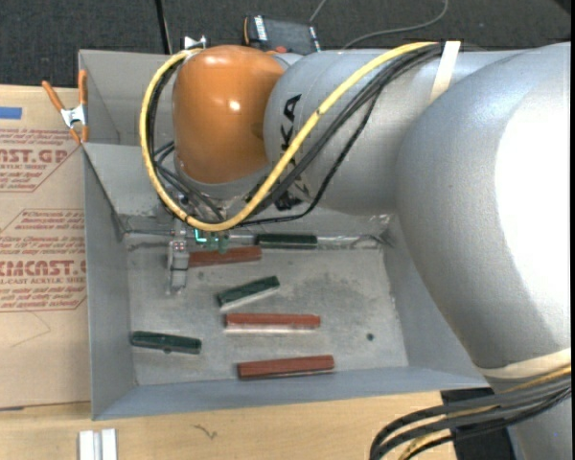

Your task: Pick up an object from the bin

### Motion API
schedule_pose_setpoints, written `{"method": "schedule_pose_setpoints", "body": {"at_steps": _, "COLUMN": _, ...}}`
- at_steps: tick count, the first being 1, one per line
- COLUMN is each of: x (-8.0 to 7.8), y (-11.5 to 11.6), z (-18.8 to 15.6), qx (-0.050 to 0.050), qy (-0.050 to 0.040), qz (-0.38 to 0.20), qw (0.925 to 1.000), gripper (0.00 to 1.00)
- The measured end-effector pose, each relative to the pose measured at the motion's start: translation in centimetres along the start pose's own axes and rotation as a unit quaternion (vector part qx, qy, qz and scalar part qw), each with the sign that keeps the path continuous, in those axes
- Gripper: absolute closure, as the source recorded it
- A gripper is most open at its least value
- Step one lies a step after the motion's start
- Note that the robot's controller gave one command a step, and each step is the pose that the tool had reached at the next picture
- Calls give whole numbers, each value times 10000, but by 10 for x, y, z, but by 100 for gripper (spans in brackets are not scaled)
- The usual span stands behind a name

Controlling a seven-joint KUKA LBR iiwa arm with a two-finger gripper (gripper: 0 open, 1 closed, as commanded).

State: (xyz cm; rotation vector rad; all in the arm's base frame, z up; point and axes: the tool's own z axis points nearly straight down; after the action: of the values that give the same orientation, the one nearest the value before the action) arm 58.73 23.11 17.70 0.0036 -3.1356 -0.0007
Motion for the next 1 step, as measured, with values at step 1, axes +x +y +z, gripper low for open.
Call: {"method": "schedule_pose_setpoints", "body": {"at_steps": 1, "x": 22, "y": 17, "z": -23, "qx": -1, "qy": -42, "qz": -1858, "qw": 9826, "gripper": 0}}
